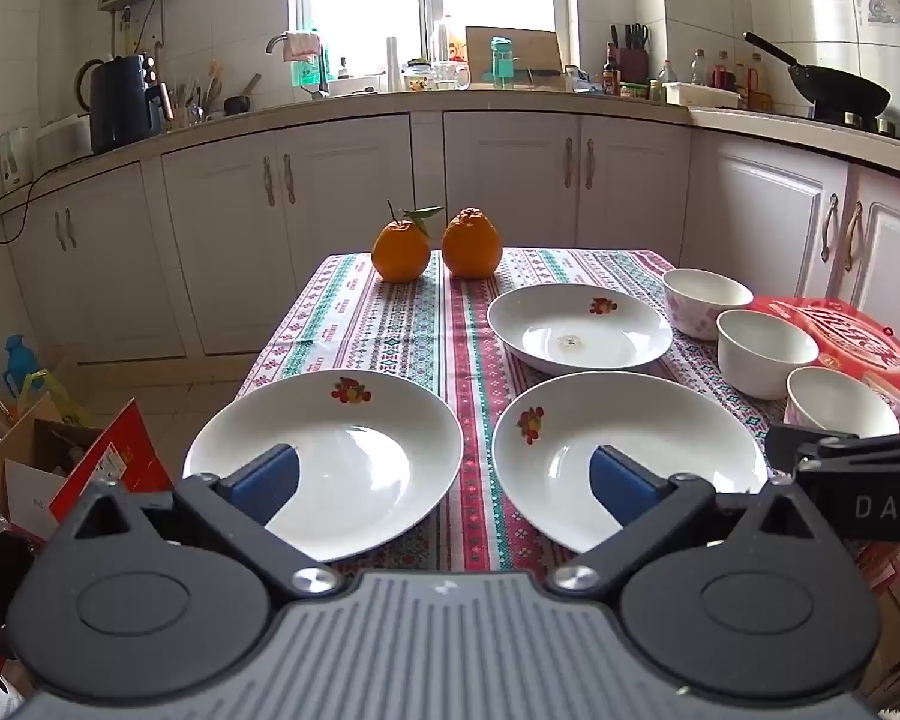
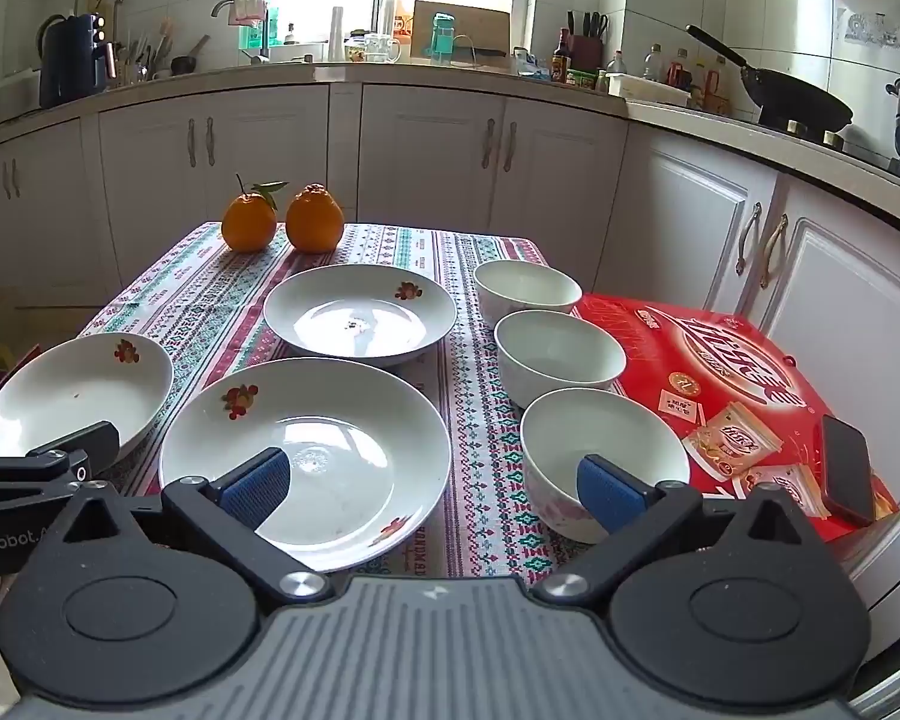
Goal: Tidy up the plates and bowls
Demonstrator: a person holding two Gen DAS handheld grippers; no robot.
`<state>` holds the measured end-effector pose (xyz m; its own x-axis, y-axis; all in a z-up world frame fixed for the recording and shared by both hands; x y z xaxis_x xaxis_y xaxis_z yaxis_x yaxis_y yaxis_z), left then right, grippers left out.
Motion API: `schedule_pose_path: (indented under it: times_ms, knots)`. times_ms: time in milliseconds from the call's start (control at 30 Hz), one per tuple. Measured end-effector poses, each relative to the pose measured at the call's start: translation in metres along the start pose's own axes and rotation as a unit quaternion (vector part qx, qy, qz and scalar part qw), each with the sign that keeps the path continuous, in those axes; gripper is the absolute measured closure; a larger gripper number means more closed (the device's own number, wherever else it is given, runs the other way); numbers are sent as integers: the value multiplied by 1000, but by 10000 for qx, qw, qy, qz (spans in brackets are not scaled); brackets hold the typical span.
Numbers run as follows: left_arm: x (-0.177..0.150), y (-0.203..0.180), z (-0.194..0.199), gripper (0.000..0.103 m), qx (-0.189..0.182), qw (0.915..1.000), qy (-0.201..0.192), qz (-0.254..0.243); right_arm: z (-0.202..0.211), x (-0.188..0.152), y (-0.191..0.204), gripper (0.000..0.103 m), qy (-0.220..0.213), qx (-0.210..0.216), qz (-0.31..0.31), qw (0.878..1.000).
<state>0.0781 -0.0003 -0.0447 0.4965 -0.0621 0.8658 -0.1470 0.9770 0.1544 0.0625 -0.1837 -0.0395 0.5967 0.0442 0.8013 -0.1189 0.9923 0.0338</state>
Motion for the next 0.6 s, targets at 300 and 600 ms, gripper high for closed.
schedule_pose_path:
  times_ms: [300,600]
  knots:
    - [-3,0,-1,1,-11,10000,24,4,1,1,0,0,-66,-6,14,10000]
    - [-4,0,-5,1,-22,10000,52,18,1,2,0,0,-84,0,22,10000]
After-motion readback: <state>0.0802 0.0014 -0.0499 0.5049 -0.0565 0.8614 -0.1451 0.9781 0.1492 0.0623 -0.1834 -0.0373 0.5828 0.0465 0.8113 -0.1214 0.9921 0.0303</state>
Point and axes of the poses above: each gripper's, at about its wrist camera, not at the fingertips, and z roughly against the way its jaws point, y to its left, x to its top, the point moved 9 cm from there along -z, roughly the way its jaws point, and after that the axes turned 12 degrees about x, right-handed, at the moved point
